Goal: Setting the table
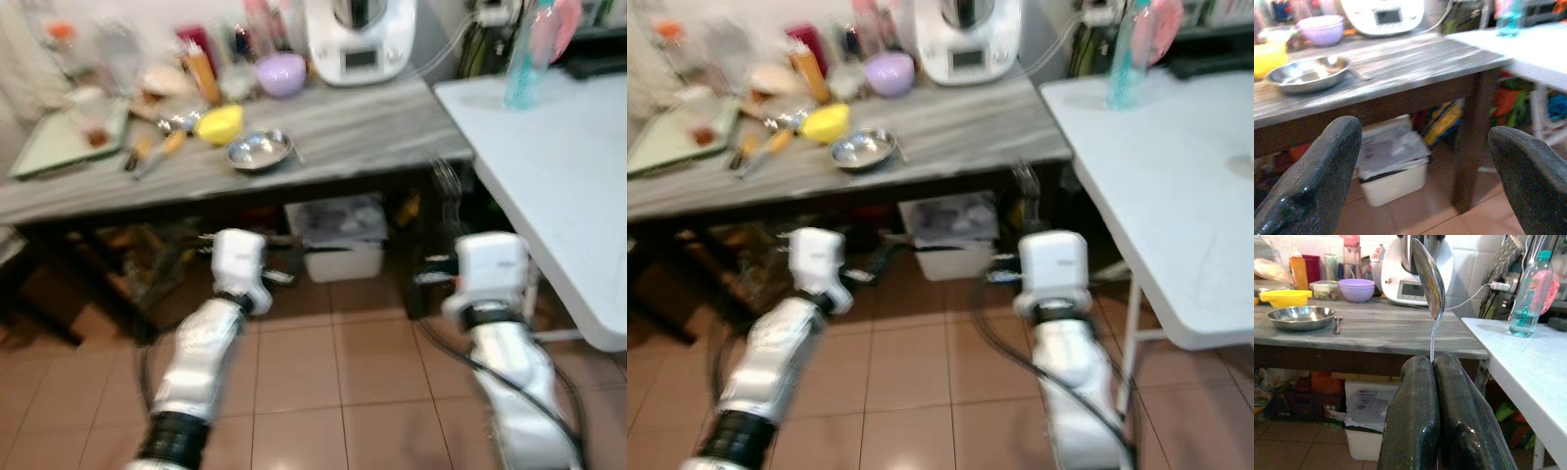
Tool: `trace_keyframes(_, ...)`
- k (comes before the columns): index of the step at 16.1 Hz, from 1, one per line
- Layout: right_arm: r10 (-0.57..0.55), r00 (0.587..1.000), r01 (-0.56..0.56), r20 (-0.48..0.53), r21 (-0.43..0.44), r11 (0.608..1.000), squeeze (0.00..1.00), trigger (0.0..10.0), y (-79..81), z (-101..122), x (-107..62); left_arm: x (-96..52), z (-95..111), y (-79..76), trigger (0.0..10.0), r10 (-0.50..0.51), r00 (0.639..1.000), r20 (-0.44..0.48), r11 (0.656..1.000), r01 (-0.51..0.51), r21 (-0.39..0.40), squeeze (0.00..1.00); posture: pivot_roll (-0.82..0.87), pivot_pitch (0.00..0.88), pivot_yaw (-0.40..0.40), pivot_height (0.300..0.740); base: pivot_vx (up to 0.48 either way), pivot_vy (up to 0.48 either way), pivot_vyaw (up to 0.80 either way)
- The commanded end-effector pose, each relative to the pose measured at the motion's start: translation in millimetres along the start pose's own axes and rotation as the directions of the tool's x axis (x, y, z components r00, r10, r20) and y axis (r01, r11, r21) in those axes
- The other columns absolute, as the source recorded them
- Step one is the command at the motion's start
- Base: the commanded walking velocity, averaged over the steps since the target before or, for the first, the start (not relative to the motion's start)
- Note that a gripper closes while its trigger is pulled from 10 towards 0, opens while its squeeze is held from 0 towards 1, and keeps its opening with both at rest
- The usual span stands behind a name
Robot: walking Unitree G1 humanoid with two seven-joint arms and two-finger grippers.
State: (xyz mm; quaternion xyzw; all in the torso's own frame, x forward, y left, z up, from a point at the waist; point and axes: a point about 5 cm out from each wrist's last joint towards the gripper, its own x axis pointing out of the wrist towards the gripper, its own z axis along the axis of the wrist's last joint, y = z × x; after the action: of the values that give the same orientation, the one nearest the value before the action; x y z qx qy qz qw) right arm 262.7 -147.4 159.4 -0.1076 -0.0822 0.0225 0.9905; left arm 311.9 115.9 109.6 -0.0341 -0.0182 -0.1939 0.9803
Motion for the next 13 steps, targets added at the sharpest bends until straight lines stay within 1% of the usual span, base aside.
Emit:
trace_keyframes(1,-0.018,1.000,0.019,0.025,-0.014,1.000,0.00,10.0,-6.7,4.5,0.2,2.1,3.2,-3.4,10.0,-0.008,1.000,0.010,1.000,0.008,0.008,0.00,-0.21,0.042,0.150,0.740,0.435,0.000,0.00)
trace_keyframes(3,-0.017,1.000,0.017,0.023,-0.015,1.000,0.00,10.0,-6.6,3.9,-0.2,1.3,2.9,-0.6,10.0,0.009,1.000,0.010,1.000,-0.009,0.019,0.00,-0.21,0.042,0.149,0.740,0.433,0.000,0.00)
trace_keyframes(5,-0.017,1.000,0.017,0.020,-0.017,1.000,0.00,10.0,-6.9,3.0,-0.7,-0.2,4.3,4.5,10.0,0.034,0.999,0.019,0.998,-0.035,0.051,0.00,-0.21,0.045,0.148,0.740,0.428,0.000,0.00)
trace_keyframes(8,-0.014,1.000,0.015,0.016,-0.017,1.000,0.00,10.0,-6.9,2.0,-2.1,-7.8,4.5,17.9,10.0,0.084,0.996,0.017,0.994,-0.085,0.073,0.00,-0.20,0.050,0.145,0.740,0.416,0.000,0.00)
trace_keyframes(9,-0.016,1.000,0.016,0.012,-0.018,1.000,0.00,10.0,-8.0,0.8,-3.5,-16.4,5.6,26.0,10.0,0.107,0.994,0.017,0.990,-0.108,0.093,0.00,-0.20,0.057,0.145,0.740,0.405,0.000,0.00)
trace_keyframes(10,-0.017,1.000,0.017,0.010,-0.019,1.000,0.00,10.0,-8.6,0.2,-4.3,-19.9,5.9,27.8,10.0,0.108,0.994,0.016,0.989,-0.109,0.099,0.00,-0.20,0.060,0.144,0.740,0.405,0.000,0.00)
trace_keyframes(12,-0.026,1.000,0.026,-0.001,-0.021,0.999,0.00,10.0,-11.0,-2.3,-6.4,-33.6,5.5,33.9,10.0,0.117,0.993,0.015,0.983,-0.118,0.142,0.00,-0.19,0.066,0.142,0.740,0.396,0.000,0.00)
trace_keyframes(13,-0.024,1.000,0.024,-0.008,-0.019,1.000,0.00,10.0,-10.6,-3.4,-8.0,-47.6,-1.5,40.9,10.0,0.134,0.991,-0.019,0.978,-0.129,0.165,0.00,-0.18,0.072,0.139,0.740,0.382,0.000,0.00)
